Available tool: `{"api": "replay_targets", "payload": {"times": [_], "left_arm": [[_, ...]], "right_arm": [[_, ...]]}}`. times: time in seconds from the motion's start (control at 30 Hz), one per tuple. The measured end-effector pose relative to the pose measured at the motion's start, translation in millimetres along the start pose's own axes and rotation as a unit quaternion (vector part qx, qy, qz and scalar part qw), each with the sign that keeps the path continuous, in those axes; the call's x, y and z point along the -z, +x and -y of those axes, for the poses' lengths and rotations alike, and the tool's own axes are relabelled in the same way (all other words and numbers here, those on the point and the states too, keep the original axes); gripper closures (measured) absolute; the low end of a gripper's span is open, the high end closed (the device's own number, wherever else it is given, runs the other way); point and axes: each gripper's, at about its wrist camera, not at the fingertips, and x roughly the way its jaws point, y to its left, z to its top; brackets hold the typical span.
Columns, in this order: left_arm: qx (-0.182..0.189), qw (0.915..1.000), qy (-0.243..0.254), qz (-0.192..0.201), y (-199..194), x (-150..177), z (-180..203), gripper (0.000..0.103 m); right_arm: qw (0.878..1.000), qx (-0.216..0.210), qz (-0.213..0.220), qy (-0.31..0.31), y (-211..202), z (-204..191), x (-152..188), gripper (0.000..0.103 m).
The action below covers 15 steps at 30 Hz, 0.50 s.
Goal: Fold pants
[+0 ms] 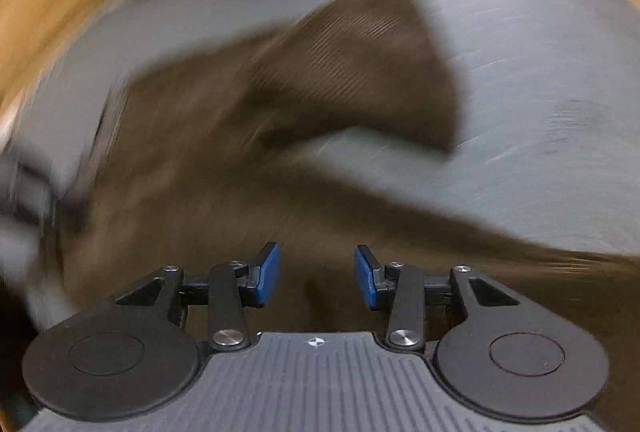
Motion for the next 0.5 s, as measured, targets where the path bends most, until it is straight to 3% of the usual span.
{"api": "replay_targets", "payload": {"times": [0.03, 0.1, 0.17, 0.23, 0.27, 0.33, 0.4, 0.5], "left_arm": [[-0.007, 0.9997, 0.021, 0.005, -3, 2, 5, 0.067], [-0.003, 1.0, 0.006, 0.001, -8, 4, 3, 0.067], [0.004, 0.9999, -0.002, 0.013, -18, 4, 5, 0.067], [0.037, 0.9992, 0.001, 0.018, -21, 5, 5, 0.067], [0.041, 0.9991, 0.007, 0.003, -16, 7, 7, 0.067], [0.018, 0.9988, 0.043, -0.014, -6, 14, 12, 0.066], [0.01, 0.999, 0.043, -0.012, -11, 10, 15, 0.066], [-0.006, 0.9988, 0.002, 0.049, -35, -6, 10, 0.064]], "right_arm": [[0.999, -0.002, -0.036, -0.031, 12, -7, 9, 0.06], [0.993, 0.0, -0.1, -0.062, 31, -13, 30, 0.059], [0.99, 0.005, -0.079, -0.115, 22, -23, 39, 0.06], [0.995, -0.005, -0.075, -0.068, 15, -15, 38, 0.06], [0.996, -0.008, -0.07, -0.046, 12, -11, 39, 0.06], [0.996, 0.0, -0.076, -0.057, 13, -12, 48, 0.059], [0.992, 0.018, -0.07, -0.107, 9, -25, 55, 0.06], [0.996, 0.016, -0.043, -0.073, -4, -18, 47, 0.06]]}}
